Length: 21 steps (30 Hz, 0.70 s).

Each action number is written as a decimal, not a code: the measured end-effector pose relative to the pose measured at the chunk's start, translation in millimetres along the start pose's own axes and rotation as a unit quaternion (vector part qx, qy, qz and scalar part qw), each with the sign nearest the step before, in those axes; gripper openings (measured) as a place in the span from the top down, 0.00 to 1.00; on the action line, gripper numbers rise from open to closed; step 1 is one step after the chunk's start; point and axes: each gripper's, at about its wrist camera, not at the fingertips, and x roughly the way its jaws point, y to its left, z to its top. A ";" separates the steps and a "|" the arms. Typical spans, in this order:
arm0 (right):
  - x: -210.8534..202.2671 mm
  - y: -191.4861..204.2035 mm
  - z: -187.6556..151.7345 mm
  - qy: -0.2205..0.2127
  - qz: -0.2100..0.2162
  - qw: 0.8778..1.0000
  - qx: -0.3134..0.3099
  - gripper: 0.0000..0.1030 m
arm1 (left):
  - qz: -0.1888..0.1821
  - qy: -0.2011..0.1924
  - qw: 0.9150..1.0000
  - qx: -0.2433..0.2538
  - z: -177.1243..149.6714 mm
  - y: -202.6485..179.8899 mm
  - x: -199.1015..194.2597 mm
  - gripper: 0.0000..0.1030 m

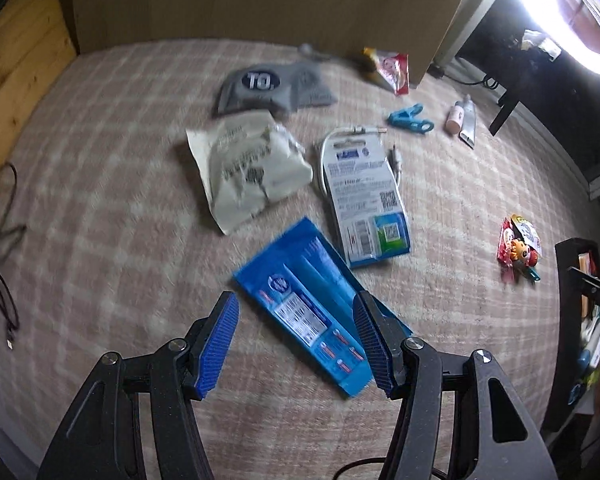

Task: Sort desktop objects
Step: 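Move the left tool to the blue wet-wipe packet while the right tool approaches the clown figure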

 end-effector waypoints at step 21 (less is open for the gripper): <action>53.6 -10.0 30.3 0.071 0.002 0.996 0.047 0.50 | 0.014 0.042 0.999 -0.006 -2.2 -44.0 41.3 0.28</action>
